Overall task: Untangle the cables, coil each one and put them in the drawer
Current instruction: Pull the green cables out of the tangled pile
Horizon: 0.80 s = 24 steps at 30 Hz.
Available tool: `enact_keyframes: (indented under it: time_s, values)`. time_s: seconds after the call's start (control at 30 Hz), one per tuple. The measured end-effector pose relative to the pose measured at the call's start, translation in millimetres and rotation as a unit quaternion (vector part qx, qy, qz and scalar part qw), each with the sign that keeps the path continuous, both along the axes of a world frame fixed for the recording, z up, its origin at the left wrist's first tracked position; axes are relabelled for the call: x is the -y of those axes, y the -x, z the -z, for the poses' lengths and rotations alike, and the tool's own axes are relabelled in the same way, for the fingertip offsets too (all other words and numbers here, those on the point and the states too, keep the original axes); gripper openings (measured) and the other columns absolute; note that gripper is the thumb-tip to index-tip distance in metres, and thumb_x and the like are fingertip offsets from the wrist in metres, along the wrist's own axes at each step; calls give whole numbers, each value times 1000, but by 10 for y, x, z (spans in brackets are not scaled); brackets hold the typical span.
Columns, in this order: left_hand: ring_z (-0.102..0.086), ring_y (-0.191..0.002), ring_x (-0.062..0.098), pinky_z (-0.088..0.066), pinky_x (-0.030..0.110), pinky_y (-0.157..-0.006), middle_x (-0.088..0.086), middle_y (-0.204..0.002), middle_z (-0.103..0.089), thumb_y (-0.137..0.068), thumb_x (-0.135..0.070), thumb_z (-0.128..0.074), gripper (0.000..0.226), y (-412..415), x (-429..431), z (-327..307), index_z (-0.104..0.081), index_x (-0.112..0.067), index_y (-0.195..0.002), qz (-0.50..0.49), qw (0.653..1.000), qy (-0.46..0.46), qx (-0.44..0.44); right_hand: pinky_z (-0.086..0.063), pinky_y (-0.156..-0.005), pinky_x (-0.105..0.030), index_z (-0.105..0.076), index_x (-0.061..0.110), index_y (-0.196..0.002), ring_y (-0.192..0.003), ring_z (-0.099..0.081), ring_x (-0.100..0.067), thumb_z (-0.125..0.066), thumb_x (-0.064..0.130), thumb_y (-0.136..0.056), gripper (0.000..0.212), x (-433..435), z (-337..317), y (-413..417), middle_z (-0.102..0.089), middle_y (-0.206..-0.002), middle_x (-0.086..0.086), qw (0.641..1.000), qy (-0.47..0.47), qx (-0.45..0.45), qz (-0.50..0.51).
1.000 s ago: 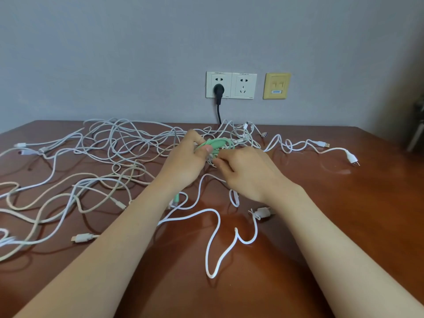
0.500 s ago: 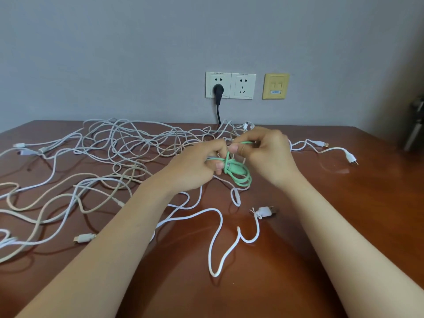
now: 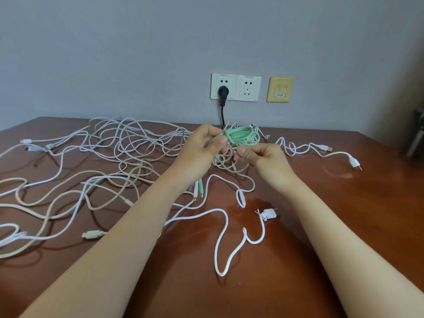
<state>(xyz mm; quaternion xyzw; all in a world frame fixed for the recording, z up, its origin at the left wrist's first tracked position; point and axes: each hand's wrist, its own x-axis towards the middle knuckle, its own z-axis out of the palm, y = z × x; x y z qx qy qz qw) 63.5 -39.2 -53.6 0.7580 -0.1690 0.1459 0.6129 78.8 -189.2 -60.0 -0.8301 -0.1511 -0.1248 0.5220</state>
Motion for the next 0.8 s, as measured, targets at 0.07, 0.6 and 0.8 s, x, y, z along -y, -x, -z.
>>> enact_keyframes:
  time_s: [0.07, 0.6, 0.8]
  values:
    - [-47, -43, -9, -34, 10, -54, -4, -70, -54, -97, -9, -45, 18, -33, -7, 15, -48, -20, -83, -29, 999, 9, -10, -37, -61, -16, -71, 10, -76, -51, -48, 3, -58, 23, -92, 24, -18, 42, -36, -58, -49, 11, 999, 50, 14, 15]
    - [-53, -87, 18, -28, 23, -66, -2, -91, -63, -87, -19, -63, 6, -85, -97, 135, -63, -17, -93, -168, 953, -248, 36, -29, -70, -31, -54, 20, -117, -107, -54, -30, -35, 32, -100, 28, -151, -46, 186, -58, -115, -4, 876, 434, 213, 16]
    - [-51, -87, 21, -26, 26, -65, 5, -93, -63, -87, -11, -60, 8, -21, -33, 85, -65, -13, -92, -129, 946, -292, 47, -34, -69, -30, -65, 23, -100, -100, -55, -22, -50, 32, -93, 19, -47, -104, 160, -59, -102, 5, 911, 344, 216, 64]
